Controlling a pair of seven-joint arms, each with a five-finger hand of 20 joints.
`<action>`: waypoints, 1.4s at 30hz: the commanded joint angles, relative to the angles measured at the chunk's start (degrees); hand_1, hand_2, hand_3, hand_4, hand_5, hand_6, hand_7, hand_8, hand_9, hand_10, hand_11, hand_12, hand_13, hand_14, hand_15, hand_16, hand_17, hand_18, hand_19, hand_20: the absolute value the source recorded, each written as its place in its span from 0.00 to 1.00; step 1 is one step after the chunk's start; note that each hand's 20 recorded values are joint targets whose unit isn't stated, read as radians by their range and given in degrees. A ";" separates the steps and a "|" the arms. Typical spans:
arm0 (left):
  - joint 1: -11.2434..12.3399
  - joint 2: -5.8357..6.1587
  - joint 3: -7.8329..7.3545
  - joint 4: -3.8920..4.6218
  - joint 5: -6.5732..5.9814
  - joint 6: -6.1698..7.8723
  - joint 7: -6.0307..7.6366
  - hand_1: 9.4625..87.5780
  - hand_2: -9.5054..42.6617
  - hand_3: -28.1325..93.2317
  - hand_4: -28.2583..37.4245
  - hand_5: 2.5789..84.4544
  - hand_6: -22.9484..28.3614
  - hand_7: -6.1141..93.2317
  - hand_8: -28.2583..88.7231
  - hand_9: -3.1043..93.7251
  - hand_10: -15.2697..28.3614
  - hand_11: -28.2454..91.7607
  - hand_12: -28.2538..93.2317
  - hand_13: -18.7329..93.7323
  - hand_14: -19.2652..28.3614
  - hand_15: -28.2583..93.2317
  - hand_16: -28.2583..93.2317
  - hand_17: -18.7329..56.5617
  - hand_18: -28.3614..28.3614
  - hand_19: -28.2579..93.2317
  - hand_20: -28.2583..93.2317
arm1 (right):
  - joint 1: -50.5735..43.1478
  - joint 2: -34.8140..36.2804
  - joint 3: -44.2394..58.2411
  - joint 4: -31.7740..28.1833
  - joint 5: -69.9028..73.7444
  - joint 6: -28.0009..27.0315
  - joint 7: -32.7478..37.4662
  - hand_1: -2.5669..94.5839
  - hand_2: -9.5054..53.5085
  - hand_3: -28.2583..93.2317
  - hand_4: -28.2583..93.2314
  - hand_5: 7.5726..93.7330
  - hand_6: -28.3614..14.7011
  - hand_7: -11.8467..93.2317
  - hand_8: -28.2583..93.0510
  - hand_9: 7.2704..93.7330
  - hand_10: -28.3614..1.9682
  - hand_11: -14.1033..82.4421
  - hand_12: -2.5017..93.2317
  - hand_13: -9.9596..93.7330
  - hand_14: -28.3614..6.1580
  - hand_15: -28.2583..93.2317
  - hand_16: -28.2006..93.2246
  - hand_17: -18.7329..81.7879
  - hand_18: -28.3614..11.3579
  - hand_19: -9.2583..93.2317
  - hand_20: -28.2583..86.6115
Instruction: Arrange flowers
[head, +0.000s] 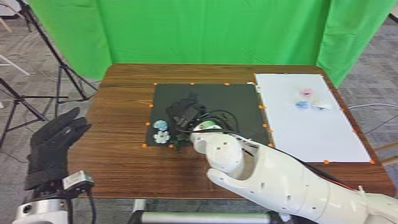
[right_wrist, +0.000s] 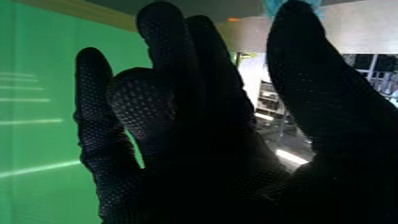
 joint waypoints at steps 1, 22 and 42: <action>2.01 0.06 -0.35 -0.57 -0.57 0.94 1.17 0.23 0.24 0.92 0.19 0.47 0.65 0.24 0.15 0.41 0.81 0.55 0.30 0.39 0.97 0.75 0.10 0.13 0.88 0.71 0.26 | 4.45 3.68 0.30 -3.59 3.84 0.18 0.35 0.38 0.00 0.92 0.03 0.61 0.50 0.31 0.14 0.65 0.34 0.49 0.23 0.73 0.45 0.90 0.39 0.38 0.15 0.85 0.27; 3.99 -0.40 -0.22 -1.71 -0.97 2.21 2.06 0.22 0.24 0.92 0.18 0.47 0.64 0.24 0.15 0.41 0.81 0.55 0.30 0.39 0.98 0.75 0.10 0.13 0.88 0.71 0.25 | 1.46 16.53 16.48 -2.16 9.73 -4.40 -3.23 0.35 0.04 0.93 0.03 0.51 0.48 0.29 0.14 0.51 0.28 0.39 0.20 0.65 0.43 0.88 0.35 0.35 0.19 0.80 0.29; 3.37 -1.63 -0.23 -1.93 0.17 1.37 0.08 0.22 0.24 0.92 0.18 0.47 0.64 0.24 0.15 0.41 0.81 0.55 0.30 0.39 0.97 0.75 0.10 0.13 0.88 0.71 0.25 | -3.34 24.28 23.52 3.20 11.92 -7.83 1.69 0.34 0.04 0.94 0.02 0.47 0.47 0.29 0.14 0.48 0.28 0.37 0.20 0.64 0.44 0.89 0.34 0.34 0.19 0.79 0.31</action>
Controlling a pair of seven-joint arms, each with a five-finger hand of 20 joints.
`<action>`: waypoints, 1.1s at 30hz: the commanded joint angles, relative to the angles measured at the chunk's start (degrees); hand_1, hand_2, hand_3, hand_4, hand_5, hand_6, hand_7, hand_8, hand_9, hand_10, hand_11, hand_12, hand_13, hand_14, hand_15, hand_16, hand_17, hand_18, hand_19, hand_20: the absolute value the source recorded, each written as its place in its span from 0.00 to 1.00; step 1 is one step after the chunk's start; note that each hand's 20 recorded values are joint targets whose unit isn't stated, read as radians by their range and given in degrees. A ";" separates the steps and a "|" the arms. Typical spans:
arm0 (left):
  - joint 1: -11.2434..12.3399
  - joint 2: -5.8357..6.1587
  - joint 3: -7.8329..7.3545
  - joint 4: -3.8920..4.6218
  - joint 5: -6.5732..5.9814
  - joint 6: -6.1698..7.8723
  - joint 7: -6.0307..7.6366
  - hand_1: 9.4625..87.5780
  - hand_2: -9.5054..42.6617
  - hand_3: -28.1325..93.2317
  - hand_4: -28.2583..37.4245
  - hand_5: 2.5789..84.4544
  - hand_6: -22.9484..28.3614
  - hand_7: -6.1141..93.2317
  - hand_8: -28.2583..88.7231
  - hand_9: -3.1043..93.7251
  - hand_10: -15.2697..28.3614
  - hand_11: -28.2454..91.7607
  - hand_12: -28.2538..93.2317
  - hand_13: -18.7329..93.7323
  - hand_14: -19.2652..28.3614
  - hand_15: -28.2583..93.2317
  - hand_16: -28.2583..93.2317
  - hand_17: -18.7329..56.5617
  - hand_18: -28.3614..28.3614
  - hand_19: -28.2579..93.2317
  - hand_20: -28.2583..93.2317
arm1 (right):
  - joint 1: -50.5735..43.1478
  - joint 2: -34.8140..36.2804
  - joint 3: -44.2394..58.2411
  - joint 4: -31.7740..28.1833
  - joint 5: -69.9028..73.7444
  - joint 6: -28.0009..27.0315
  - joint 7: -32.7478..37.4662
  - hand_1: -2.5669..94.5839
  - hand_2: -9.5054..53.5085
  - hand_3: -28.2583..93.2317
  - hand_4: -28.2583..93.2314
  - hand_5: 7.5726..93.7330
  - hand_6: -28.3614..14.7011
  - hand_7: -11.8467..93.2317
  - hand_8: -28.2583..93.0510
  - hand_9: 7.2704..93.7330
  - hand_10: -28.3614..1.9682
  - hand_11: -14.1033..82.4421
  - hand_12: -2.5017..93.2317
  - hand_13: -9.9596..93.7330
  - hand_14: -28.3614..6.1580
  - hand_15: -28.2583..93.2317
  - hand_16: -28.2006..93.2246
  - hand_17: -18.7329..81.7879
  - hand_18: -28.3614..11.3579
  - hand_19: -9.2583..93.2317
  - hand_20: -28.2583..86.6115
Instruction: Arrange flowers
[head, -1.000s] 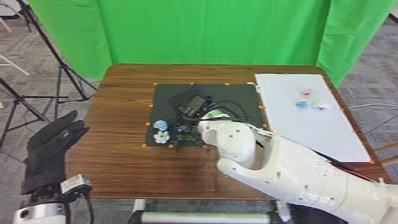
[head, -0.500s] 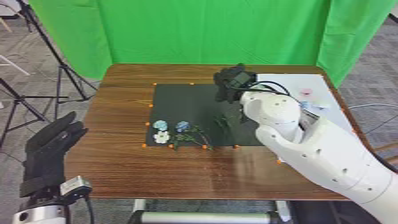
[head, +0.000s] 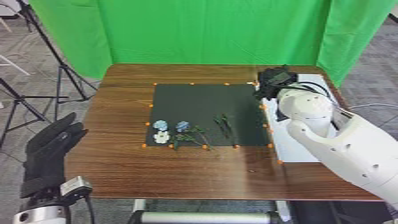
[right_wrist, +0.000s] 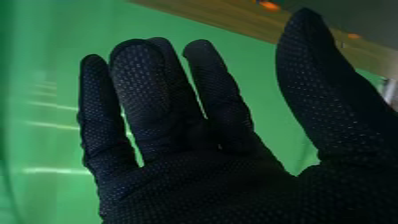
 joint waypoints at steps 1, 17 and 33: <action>0.14 -0.70 0.36 -0.35 0.62 -0.23 -0.73 0.22 0.24 0.92 0.18 0.47 0.64 0.24 0.15 0.41 0.81 0.55 0.30 0.39 0.97 0.75 0.10 0.13 0.88 0.71 0.25 | -1.47 2.50 2.77 3.12 0.71 -1.85 2.73 0.34 0.04 0.94 0.02 0.47 0.47 0.29 0.14 0.47 0.28 0.37 0.20 0.64 0.44 0.89 0.34 0.34 0.20 0.79 0.31; 0.23 0.09 0.81 0.20 -0.67 0.18 1.30 0.22 0.25 0.92 0.18 0.47 0.64 0.24 0.15 0.41 0.81 0.55 0.30 0.39 0.98 0.75 0.10 0.13 0.88 0.71 0.25 | -2.12 3.66 3.54 7.42 0.86 -3.79 4.36 0.34 0.03 0.95 0.02 0.46 0.47 0.29 0.14 0.46 0.27 0.36 0.20 0.64 0.45 0.90 0.33 0.34 0.20 0.78 0.32; -0.42 -0.05 1.08 0.56 -0.40 -0.38 1.08 0.22 0.24 0.92 0.19 0.47 0.64 0.24 0.15 0.41 0.81 0.55 0.30 0.39 0.97 0.75 0.10 0.13 0.88 0.71 0.25 | -4.20 3.61 6.18 10.44 1.23 -4.92 5.73 0.34 0.02 0.95 0.02 0.45 0.47 0.29 0.14 0.45 0.28 0.36 0.20 0.65 0.47 0.93 0.34 0.34 0.21 0.78 0.32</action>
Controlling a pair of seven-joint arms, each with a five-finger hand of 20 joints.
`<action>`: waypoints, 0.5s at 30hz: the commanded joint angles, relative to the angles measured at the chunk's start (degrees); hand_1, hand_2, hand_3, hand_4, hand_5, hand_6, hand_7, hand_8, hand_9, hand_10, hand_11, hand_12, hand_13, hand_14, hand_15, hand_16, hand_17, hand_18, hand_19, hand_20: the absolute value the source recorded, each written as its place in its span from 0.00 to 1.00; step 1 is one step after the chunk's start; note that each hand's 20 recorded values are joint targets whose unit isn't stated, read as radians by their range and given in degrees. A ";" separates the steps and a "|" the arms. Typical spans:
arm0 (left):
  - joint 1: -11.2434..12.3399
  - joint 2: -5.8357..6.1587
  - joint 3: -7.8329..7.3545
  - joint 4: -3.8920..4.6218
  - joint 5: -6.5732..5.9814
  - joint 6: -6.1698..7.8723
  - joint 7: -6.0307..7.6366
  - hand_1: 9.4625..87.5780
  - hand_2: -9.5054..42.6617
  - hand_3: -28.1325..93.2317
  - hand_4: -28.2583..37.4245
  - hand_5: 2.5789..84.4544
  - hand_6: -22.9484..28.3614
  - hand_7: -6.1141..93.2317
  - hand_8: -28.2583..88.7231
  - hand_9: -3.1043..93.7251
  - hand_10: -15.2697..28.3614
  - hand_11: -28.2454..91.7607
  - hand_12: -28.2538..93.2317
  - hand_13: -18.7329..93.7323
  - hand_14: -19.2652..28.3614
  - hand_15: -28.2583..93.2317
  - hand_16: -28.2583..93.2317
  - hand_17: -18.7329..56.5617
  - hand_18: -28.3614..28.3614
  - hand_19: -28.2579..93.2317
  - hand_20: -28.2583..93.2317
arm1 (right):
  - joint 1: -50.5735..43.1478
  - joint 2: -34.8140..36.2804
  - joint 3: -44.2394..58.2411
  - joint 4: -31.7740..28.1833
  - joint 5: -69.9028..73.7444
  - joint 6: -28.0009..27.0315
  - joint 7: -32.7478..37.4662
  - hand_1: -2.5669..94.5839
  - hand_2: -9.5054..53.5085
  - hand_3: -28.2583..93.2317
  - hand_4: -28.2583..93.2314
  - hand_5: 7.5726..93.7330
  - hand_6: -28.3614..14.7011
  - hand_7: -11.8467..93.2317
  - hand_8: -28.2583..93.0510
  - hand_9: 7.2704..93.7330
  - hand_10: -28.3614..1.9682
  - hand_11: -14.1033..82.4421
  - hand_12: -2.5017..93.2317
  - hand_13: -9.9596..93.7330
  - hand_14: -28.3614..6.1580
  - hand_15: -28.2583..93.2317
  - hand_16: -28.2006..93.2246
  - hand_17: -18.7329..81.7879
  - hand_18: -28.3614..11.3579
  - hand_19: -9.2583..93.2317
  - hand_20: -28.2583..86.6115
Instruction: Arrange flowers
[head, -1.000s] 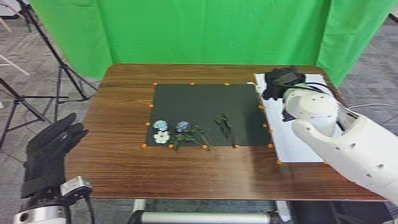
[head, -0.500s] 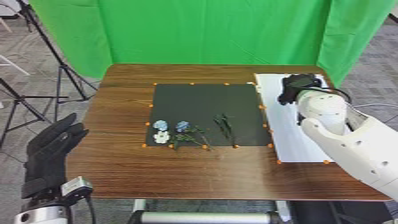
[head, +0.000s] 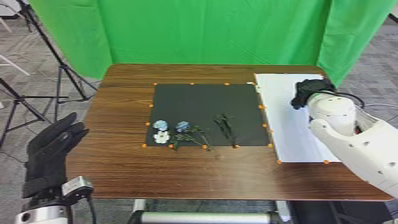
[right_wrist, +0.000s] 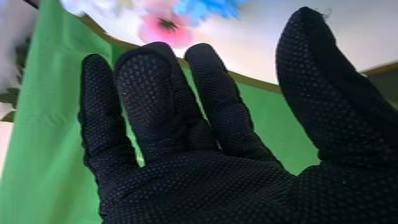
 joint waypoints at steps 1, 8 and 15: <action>0.07 0.02 0.31 0.15 -0.17 -0.35 0.11 0.22 0.24 0.92 0.18 0.47 0.64 0.24 0.15 0.41 0.81 0.55 0.30 0.39 0.97 0.75 0.10 0.13 0.88 0.71 0.25 | -0.66 0.47 0.94 1.36 -0.18 -0.51 0.97 0.35 0.02 0.95 0.02 0.45 0.47 0.29 0.14 0.45 0.28 0.36 0.20 0.65 0.47 0.93 0.34 0.34 0.21 0.78 0.32; 0.06 -0.05 0.47 0.42 -0.23 -0.33 0.20 0.22 0.24 0.92 0.18 0.47 0.64 0.24 0.15 0.41 0.81 0.55 0.30 0.39 0.97 0.75 0.10 0.13 0.88 0.71 0.25 | -0.98 0.38 0.20 1.76 -0.13 0.64 0.75 0.35 0.02 0.95 0.01 0.45 0.48 0.29 0.14 0.46 0.30 0.36 0.20 0.66 0.48 0.93 0.34 0.35 0.21 0.78 0.32; 1.04 0.82 -0.37 1.14 -1.89 0.52 0.17 0.22 0.24 0.92 0.18 0.47 0.64 0.24 0.15 0.41 0.80 0.55 0.30 0.39 0.97 0.75 0.10 0.13 0.88 0.71 0.26 | -0.54 -0.07 -0.83 2.20 -0.57 1.64 0.81 0.35 0.02 0.94 0.01 0.46 0.50 0.30 0.13 0.47 0.34 0.36 0.19 0.67 0.49 0.93 0.34 0.35 0.21 0.78 0.32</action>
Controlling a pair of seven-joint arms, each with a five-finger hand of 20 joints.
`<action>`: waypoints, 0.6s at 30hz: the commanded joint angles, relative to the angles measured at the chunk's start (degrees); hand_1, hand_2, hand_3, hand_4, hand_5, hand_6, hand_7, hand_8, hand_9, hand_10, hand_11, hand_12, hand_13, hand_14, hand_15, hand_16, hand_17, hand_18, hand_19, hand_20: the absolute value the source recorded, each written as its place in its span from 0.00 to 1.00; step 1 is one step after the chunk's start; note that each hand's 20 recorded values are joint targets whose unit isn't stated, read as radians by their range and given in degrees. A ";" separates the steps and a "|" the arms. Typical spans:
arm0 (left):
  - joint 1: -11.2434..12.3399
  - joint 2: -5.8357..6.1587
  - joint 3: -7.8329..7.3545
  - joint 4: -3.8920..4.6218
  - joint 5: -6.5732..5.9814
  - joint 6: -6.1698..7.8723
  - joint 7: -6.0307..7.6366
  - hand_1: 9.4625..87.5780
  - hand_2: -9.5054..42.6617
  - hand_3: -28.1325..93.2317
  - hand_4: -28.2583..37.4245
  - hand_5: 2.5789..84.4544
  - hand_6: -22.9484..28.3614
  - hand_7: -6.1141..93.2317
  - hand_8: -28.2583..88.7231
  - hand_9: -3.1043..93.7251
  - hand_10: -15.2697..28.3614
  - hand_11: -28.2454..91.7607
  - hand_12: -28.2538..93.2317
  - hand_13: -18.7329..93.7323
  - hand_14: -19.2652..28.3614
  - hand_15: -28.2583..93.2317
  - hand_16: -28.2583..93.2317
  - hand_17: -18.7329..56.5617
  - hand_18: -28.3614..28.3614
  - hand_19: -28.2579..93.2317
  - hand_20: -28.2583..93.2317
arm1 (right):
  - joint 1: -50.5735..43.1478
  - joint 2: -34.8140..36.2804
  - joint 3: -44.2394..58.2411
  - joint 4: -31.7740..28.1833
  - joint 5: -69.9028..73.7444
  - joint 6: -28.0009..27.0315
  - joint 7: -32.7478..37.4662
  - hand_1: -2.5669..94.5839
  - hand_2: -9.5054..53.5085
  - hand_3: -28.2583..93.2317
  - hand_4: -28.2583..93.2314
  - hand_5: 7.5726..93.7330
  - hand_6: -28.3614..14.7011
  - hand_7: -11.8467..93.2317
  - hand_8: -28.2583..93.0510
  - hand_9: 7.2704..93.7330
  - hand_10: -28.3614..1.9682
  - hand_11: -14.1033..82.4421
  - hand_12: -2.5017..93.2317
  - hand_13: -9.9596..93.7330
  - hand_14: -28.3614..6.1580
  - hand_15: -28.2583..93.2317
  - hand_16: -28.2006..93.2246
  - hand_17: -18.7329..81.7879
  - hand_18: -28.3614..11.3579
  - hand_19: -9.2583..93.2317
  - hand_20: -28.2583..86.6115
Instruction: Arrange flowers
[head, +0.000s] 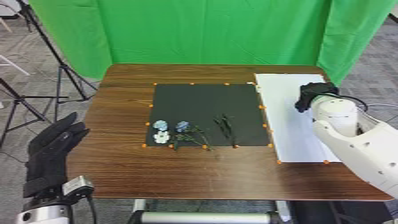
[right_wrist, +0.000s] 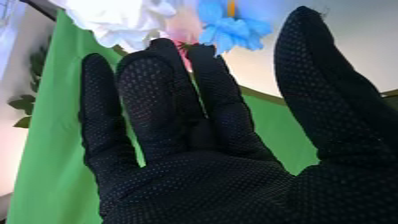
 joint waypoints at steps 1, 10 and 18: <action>1.49 0.73 -0.71 0.83 -1.71 0.66 0.18 0.22 0.24 0.92 0.18 0.47 0.64 0.24 0.15 0.41 0.80 0.55 0.30 0.39 0.97 0.75 0.10 0.13 0.88 0.71 0.26 | -0.08 -0.31 -0.70 0.68 -1.07 1.12 0.14 0.35 0.02 0.94 0.01 0.46 0.50 0.30 0.13 0.48 0.35 0.37 0.19 0.67 0.49 0.93 0.34 0.35 0.21 0.78 0.32; 1.23 3.37 0.85 1.07 -4.59 2.20 2.23 0.22 0.24 0.92 0.18 0.47 0.64 0.24 0.15 0.41 0.80 0.55 0.30 0.39 0.97 0.75 0.10 0.13 0.88 0.70 0.26 | -0.23 -0.29 -1.26 1.46 -1.55 1.23 0.79 0.37 0.03 0.94 0.00 0.48 0.56 0.32 0.12 0.53 0.43 0.38 0.19 0.69 0.51 0.92 0.34 0.35 0.22 0.78 0.32; 1.39 3.12 0.48 0.86 -4.28 2.10 2.12 0.22 0.24 0.92 0.18 0.47 0.64 0.24 0.15 0.41 0.80 0.55 0.30 0.39 0.97 0.75 0.10 0.13 0.88 0.70 0.25 | -0.21 0.15 -2.72 2.06 -2.33 3.21 1.65 0.42 0.03 0.92 0.00 0.57 0.63 0.35 0.11 0.64 0.54 0.41 0.19 0.72 0.55 0.91 0.35 0.37 0.25 0.78 0.32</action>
